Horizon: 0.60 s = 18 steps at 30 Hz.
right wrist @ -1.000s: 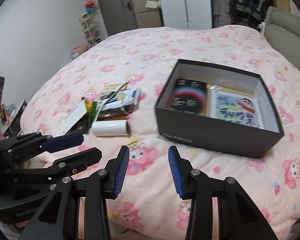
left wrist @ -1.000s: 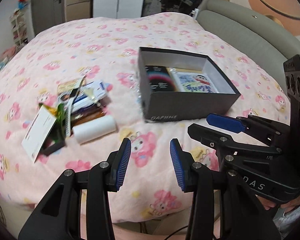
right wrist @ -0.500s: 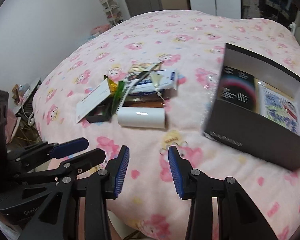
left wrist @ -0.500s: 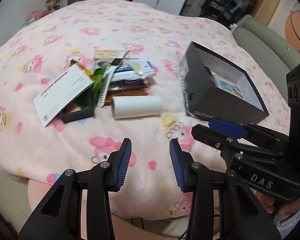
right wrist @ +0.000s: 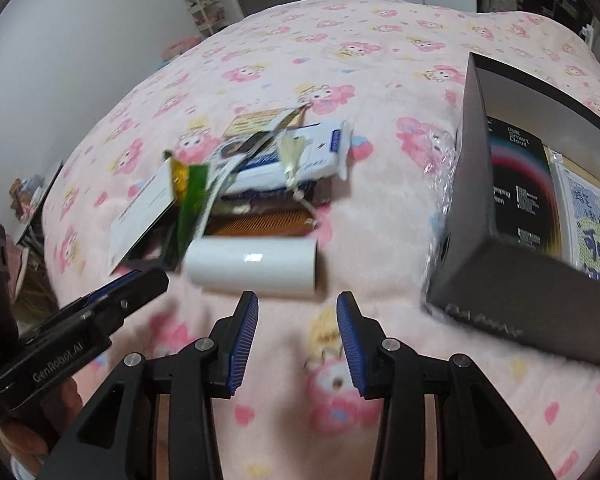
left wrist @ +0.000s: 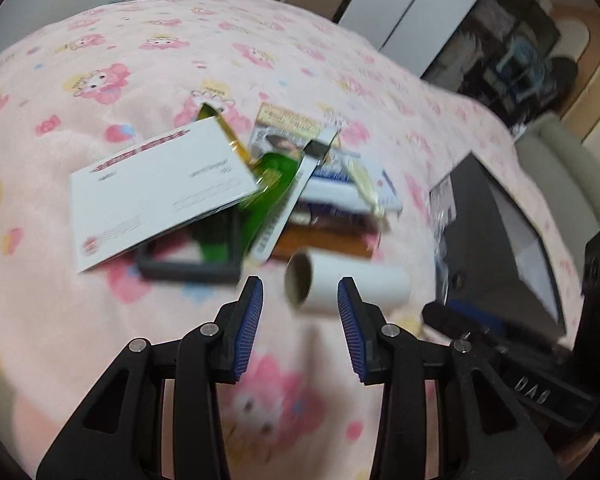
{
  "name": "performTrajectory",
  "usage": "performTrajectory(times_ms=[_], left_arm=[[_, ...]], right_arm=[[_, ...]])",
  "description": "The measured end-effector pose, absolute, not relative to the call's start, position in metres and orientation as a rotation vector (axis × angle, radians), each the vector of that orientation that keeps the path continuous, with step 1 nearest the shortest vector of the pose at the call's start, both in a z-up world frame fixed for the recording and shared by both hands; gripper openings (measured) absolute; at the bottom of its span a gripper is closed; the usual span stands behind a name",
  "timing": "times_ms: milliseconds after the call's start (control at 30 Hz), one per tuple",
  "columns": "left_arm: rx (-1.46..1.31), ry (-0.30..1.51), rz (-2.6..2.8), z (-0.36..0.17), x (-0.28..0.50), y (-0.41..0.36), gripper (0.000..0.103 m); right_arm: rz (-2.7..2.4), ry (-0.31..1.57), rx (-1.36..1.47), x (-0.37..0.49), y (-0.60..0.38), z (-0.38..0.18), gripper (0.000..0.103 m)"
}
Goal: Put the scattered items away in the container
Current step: 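Move the right tool to the white paper roll on the bed, then grasp the white paper roll with the right tool and lift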
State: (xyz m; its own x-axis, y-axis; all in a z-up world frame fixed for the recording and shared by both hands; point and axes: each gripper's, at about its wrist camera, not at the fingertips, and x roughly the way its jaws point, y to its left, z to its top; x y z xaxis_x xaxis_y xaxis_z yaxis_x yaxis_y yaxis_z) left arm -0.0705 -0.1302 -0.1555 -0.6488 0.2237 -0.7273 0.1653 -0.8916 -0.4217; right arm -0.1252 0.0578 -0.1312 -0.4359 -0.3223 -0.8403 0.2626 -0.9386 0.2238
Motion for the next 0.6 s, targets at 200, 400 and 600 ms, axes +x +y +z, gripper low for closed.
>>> performTrajectory(times_ms=[200, 400, 600], left_arm=[[-1.306, -0.727, 2.701, -0.175, -0.079, -0.132, 0.039], [-1.288, -0.757, 2.641, -0.179, -0.078, -0.133, 0.032], [-1.254, -0.697, 2.629, -0.173, -0.072, -0.123, 0.029]], right_arm=[[-2.382, -0.083, 1.451, -0.146, 0.049, -0.148, 0.037], [-2.315, -0.046, 1.388, -0.144, 0.034, -0.147, 0.038], [-2.287, -0.087, 1.397, -0.131, 0.039, -0.142, 0.038]])
